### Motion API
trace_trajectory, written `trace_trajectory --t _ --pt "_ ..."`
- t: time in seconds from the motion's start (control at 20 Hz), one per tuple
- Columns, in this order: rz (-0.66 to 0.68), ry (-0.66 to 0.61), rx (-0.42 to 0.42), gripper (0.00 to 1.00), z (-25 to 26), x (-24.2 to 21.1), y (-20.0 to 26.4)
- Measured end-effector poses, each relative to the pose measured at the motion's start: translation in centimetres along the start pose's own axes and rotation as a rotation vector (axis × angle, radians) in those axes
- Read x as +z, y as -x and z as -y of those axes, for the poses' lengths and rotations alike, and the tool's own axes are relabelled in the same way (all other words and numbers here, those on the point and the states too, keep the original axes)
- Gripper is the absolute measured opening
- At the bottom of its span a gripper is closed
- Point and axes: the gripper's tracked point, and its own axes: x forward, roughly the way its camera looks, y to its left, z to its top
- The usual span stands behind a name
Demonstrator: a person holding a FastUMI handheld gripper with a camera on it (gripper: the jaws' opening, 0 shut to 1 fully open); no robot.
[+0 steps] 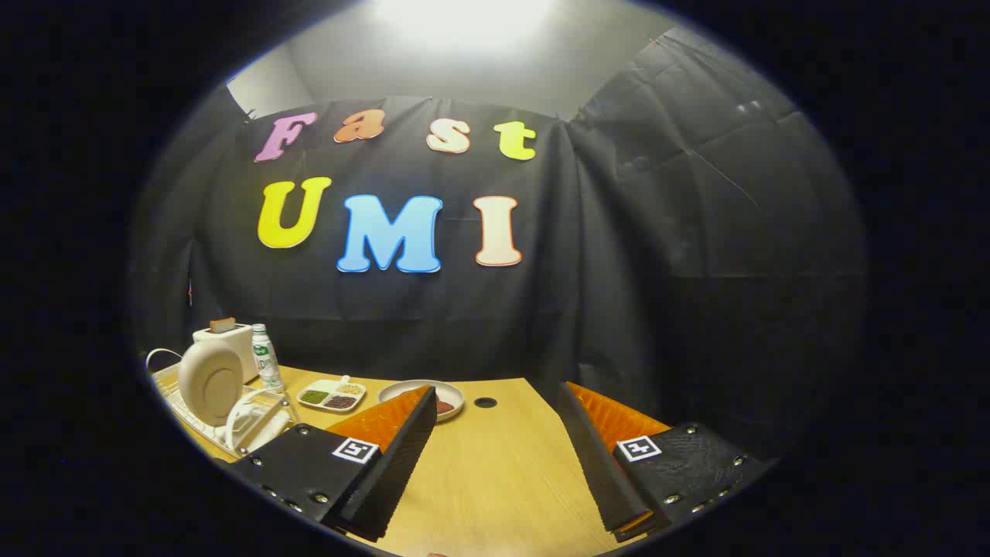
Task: Take the plate from the dish rack, then take the spoon from the basket and place it into the plate.
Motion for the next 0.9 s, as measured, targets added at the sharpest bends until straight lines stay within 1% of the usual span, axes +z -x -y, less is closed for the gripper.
trace_trajectory --t 0.15,0.4,0.6,0.75,0.9 --pt "-0.003 -0.031 0.098 0.96 -6.3 2.8 1.8" --pt "-0.021 -0.069 0.236 0.96 -16.3 4.9 2.6" --pt "-0.027 -0.052 0.295 0.97 -21.2 5.9 2.5" --pt "-0.079 -0.053 0.339 0.96 -24.6 5.1 1.9" --pt "-0.202 -0.077 0.386 0.96 -28.1 2.4 1.1"
